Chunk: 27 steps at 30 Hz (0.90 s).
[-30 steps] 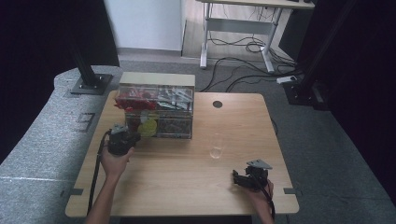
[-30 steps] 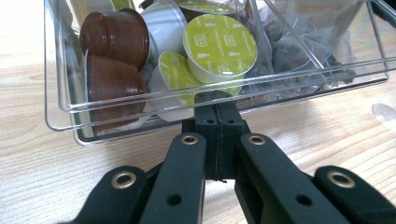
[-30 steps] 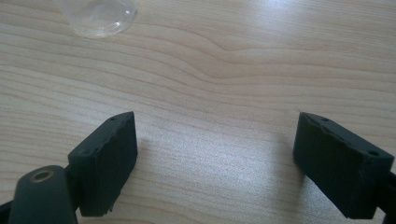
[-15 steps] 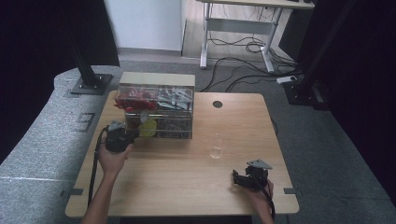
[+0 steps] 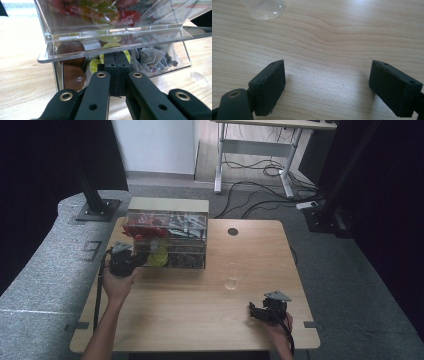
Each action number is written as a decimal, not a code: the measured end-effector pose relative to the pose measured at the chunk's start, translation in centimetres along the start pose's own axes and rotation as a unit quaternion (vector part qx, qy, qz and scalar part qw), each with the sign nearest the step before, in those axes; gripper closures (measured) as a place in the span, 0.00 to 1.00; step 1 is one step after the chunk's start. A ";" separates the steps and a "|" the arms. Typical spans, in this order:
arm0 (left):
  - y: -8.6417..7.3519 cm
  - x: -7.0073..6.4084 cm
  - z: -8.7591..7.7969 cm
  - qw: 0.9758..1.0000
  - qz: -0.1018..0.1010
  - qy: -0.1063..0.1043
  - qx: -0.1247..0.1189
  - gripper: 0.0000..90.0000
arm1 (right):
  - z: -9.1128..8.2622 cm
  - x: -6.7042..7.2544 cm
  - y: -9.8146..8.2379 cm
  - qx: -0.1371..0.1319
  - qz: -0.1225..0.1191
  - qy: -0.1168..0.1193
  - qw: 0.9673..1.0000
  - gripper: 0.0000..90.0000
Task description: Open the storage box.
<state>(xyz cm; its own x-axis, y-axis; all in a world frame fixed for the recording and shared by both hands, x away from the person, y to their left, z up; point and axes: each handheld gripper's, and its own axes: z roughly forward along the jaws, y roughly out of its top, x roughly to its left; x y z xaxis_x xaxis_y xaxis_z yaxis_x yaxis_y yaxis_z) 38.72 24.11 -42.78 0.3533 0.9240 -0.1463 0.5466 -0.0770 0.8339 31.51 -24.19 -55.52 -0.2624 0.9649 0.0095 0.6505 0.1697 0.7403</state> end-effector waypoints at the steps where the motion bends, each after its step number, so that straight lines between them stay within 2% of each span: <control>1: 0.1 0.0 0.0 1.000 0.000 0.000 -0.001 1.00 | 0.0 0.0 0.0 0.000 0.000 0.000 1.000 0.15; 4: 0.5 0.1 0.0 1.000 -0.001 0.000 -0.004 1.00 | 0.0 0.0 0.0 0.000 0.000 0.000 1.000 0.15; 10: 1.1 0.6 -0.1 1.000 -0.015 -0.002 -0.017 1.00 | 0.0 0.0 0.0 0.000 0.000 0.000 1.000 0.15; 27: 2.4 0.8 -0.1 1.000 -0.020 -0.001 -0.021 1.00 | 0.0 0.0 0.0 0.000 0.000 0.000 1.000 0.15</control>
<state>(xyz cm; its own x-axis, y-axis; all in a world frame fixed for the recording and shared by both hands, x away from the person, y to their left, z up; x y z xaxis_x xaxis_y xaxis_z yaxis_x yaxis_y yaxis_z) 40.23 24.67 -40.82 0.3341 0.9251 -0.1806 0.5279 -0.0249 0.8490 31.51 -24.19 -55.52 -0.2627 0.9648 0.0095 0.6503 0.1698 0.7404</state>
